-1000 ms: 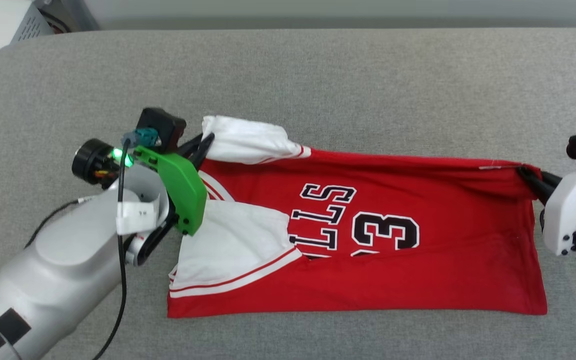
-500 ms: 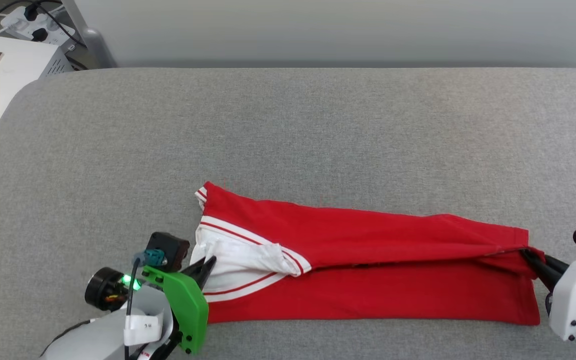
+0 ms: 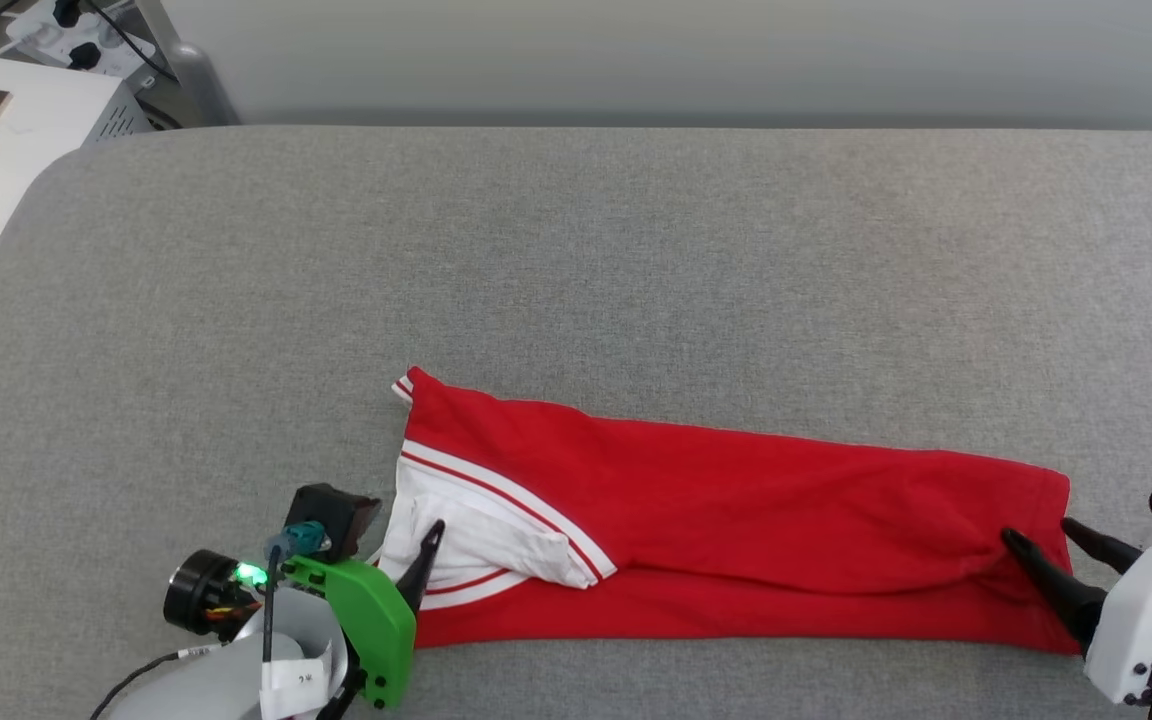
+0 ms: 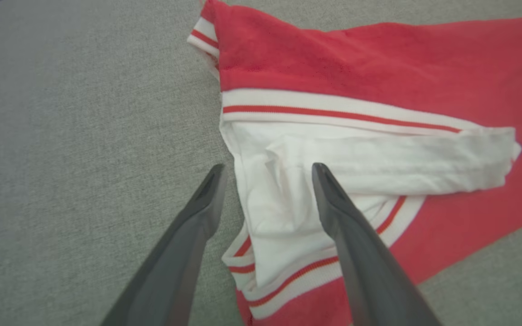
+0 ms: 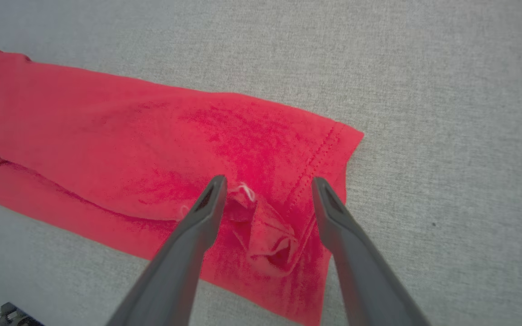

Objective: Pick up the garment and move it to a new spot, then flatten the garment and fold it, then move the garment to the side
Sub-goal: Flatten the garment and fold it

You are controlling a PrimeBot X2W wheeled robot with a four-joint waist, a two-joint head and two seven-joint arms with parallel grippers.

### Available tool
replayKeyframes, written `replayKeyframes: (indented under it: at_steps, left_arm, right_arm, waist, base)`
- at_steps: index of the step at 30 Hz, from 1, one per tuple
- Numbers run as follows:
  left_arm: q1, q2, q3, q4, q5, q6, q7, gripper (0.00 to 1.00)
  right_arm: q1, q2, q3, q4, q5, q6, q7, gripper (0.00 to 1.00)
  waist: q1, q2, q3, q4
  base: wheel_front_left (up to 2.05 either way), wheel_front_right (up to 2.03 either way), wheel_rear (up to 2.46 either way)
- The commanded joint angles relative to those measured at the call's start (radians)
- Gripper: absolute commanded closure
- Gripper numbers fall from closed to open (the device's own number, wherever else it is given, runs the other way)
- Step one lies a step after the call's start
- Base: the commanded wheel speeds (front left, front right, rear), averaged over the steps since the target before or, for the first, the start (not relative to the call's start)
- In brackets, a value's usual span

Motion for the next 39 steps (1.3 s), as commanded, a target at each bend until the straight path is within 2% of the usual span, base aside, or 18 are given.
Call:
replayKeyframes:
  at_steps: [1, 6, 9, 13, 17, 23, 29, 39]
  left_arm:
    - [0.005, 0.001, 0.019, -0.001, 0.016, 0.025, -0.025, 0.00]
    - [0.036, 0.013, 0.115, -0.056, 0.056, 0.121, -0.066, 0.00]
    - [0.071, 0.011, 0.231, -0.134, 0.128, 0.183, -0.069, 0.00]
    - [0.152, 0.000, 0.378, -0.213, 0.257, 0.235, -0.069, 0.00]
    - [0.227, -0.030, 0.508, -0.262, 0.375, 0.263, -0.069, 0.00]
    - [0.309, -0.098, 0.659, -0.283, 0.527, 0.266, -0.070, 0.00]
    - [0.377, -0.177, 0.773, -0.303, 0.635, 0.244, -0.070, 0.00]
    - [0.448, -0.287, 0.872, -0.320, 0.783, 0.154, -0.070, 0.00]
  right_arm:
    - [0.015, 0.004, -0.026, -0.026, 0.030, -0.001, 0.003, 0.00]
    - [0.040, -0.013, -0.131, -0.110, 0.123, -0.001, 0.036, 0.00]
    - [0.052, -0.032, -0.201, -0.120, 0.175, -0.001, 0.085, 0.00]
    - [0.060, -0.047, -0.264, -0.085, 0.268, -0.001, 0.203, 0.00]
    - [0.048, -0.068, -0.276, -0.024, 0.295, -0.001, 0.314, 0.00]
    - [-0.007, -0.049, -0.244, 0.065, 0.276, -0.001, 0.378, 0.00]
    - [-0.063, -0.003, -0.191, 0.139, 0.276, -0.001, 0.383, 0.00]
    - [-0.111, 0.061, -0.066, 0.190, 0.309, -0.001, 0.377, 0.00]
  waist:
    - [0.0000, 0.0000, -0.019, 0.002]
    - [0.0000, 0.0000, -0.050, 0.007]
    - [0.0000, 0.0000, -0.054, 0.016]
    - [0.0000, 0.0000, -0.043, 0.028]
    - [0.0000, 0.0000, -0.020, 0.042]
    - [0.0000, 0.0000, 0.013, 0.069]
    - [0.0000, 0.0000, 0.032, 0.093]
    - [0.0000, 0.0000, 0.045, 0.104]
  base:
    - [0.00, 0.00, 0.00]
    - [0.00, 0.00, 0.00]
    - [0.00, 0.00, 0.00]
    - [0.00, 0.00, 0.00]
    - [0.00, 0.00, 0.00]
    - [0.00, 0.00, 0.00]
    - [0.00, 0.00, 0.00]
    - [0.00, 0.00, 0.00]
